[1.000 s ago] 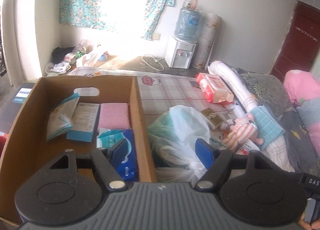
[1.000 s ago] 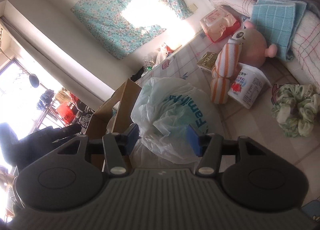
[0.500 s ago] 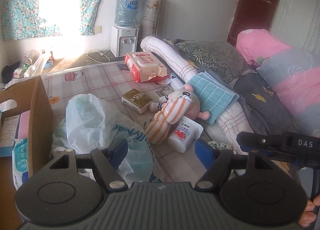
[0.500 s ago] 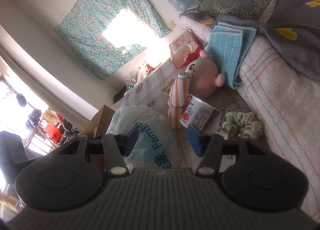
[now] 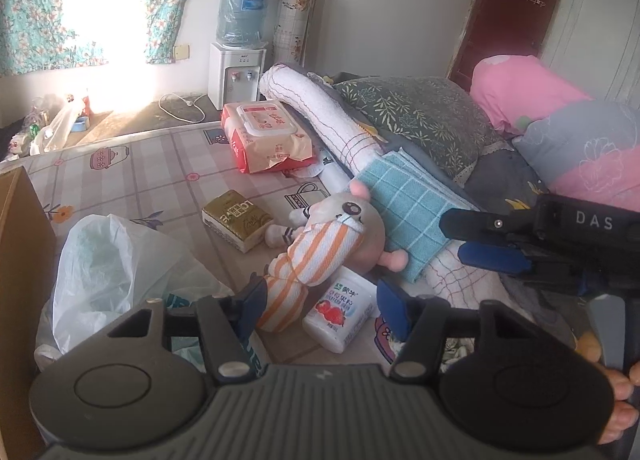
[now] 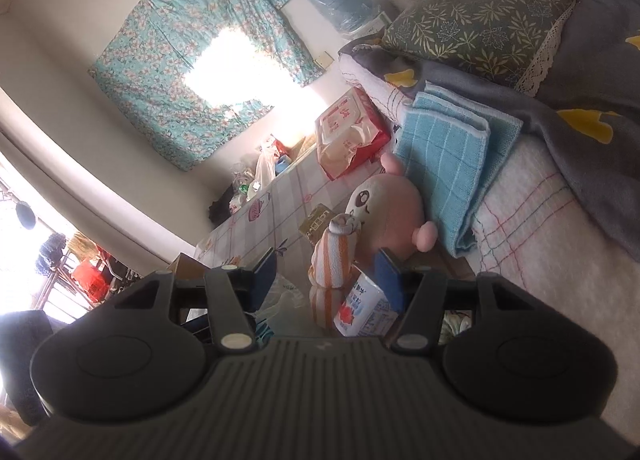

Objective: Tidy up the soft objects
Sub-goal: 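Reach the right tool to the pink plush bunny and grasp it, then lift the bunny with the right tool and carry it over the box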

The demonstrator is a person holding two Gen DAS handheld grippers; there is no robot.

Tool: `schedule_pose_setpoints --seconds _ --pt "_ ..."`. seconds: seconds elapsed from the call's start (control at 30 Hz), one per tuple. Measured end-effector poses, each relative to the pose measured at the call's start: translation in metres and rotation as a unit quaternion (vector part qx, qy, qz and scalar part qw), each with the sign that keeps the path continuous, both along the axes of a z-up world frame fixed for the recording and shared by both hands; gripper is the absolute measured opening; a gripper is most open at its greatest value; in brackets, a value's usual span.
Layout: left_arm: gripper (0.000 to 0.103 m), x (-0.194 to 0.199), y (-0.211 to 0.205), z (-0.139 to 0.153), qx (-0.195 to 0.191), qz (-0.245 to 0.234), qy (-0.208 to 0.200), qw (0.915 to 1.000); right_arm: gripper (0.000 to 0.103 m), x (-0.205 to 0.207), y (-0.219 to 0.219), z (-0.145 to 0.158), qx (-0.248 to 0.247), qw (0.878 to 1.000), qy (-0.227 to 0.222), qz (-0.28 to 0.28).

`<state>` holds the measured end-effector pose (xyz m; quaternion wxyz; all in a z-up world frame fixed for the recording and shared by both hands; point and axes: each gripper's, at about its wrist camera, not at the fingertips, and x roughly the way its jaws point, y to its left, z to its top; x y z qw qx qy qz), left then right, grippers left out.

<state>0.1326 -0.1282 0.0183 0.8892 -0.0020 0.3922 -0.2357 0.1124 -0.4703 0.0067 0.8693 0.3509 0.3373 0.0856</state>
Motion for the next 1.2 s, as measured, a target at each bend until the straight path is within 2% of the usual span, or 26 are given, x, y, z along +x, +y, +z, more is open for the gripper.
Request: schedule_pose_setpoints --seconds 0.17,0.33,0.47,0.63,0.73,0.87,1.07,1.2 --pt "0.056 0.025 -0.003 0.0 -0.005 0.021 0.01 0.9997 0.056 0.042 -0.001 0.001 -0.011 1.0 0.019 0.001" --pt "0.054 0.056 -0.006 -0.004 -0.002 0.047 0.02 0.9987 0.068 0.091 0.004 -0.007 -0.052 0.997 0.05 0.003" --pt "0.052 0.08 -0.012 -0.02 0.014 0.056 0.04 0.9975 0.069 0.131 0.007 -0.022 -0.085 0.993 0.081 0.002" --pt "0.05 0.103 -0.021 -0.046 0.026 0.061 0.074 0.9951 0.069 0.161 0.016 -0.046 -0.133 0.984 0.115 0.008" --pt "0.05 0.109 -0.024 -0.055 0.029 0.055 0.083 0.9947 0.069 0.172 0.018 -0.059 -0.144 0.981 0.128 0.012" --pt "0.055 0.112 -0.024 -0.055 0.034 0.048 0.079 0.9951 0.071 0.177 0.017 -0.065 -0.13 0.983 0.13 0.026" --pt "0.06 0.112 -0.018 -0.058 0.023 0.047 0.086 0.9949 0.073 0.18 0.024 -0.072 -0.121 0.982 0.133 0.052" --pt "0.06 0.109 -0.015 -0.053 0.022 0.045 0.085 0.9951 0.062 0.175 0.021 -0.07 -0.119 0.984 0.12 0.049"
